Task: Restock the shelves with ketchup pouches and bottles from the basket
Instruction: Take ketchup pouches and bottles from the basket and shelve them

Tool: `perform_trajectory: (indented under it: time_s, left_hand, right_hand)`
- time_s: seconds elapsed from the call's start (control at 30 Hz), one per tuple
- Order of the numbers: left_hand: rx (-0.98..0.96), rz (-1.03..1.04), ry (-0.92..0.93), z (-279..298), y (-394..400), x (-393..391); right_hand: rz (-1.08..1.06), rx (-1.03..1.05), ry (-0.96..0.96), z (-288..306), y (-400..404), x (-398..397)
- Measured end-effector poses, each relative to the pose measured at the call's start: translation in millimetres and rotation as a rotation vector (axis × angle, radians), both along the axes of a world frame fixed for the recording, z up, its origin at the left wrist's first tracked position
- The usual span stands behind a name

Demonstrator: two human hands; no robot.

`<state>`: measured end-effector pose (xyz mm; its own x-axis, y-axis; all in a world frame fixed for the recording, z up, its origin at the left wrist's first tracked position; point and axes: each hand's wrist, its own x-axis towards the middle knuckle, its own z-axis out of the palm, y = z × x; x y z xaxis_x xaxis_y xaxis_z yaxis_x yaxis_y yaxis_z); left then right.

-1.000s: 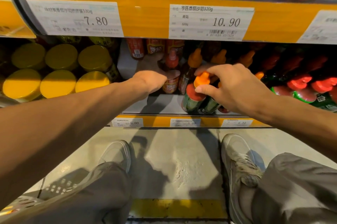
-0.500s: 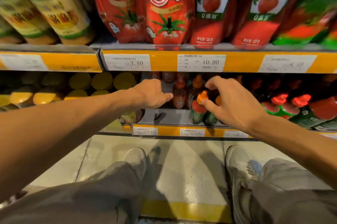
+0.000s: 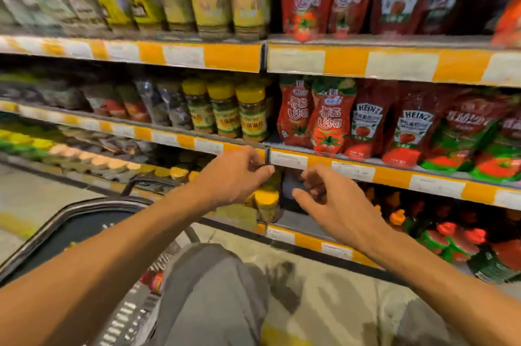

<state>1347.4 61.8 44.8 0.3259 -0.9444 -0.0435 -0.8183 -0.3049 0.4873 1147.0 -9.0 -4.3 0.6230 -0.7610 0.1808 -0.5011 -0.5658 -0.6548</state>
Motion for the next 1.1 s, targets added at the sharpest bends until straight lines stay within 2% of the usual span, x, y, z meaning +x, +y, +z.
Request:
perform_trajectory:
  time_s: [0.13,0.23,0.37,0.57,0.77,0.97,1.1]
  left_hand:
    - [-0.130,0.222,0.104,25,82,47]
    - [-0.186,0.409,0.142,21,153,85]
    - [-0.214,0.699,0.219,-14,245,117]
    - [-0.055,0.978,0.362,-101,344,129]
    - [0.117,1.150,0.544,-195,369,128]
    - [0.175,1.244,0.685,-272,358,136]
    - [0.198,1.282,0.713,-316,344,147]
  right_hand:
    - [0.147,-0.024,-0.005,34,37,51]
    - [0.269,-0.042,0.013,48,70,100]
    - [0.445,-0.031,0.070,43,122,165]
    - [0.698,-0.017,0.297,-13,185,251]
    - [0.865,-0.002,0.637,-80,203,319]
    - [0.915,-0.031,0.837,-149,198,374]
    - [0.921,0.047,0.979,-218,185,383]
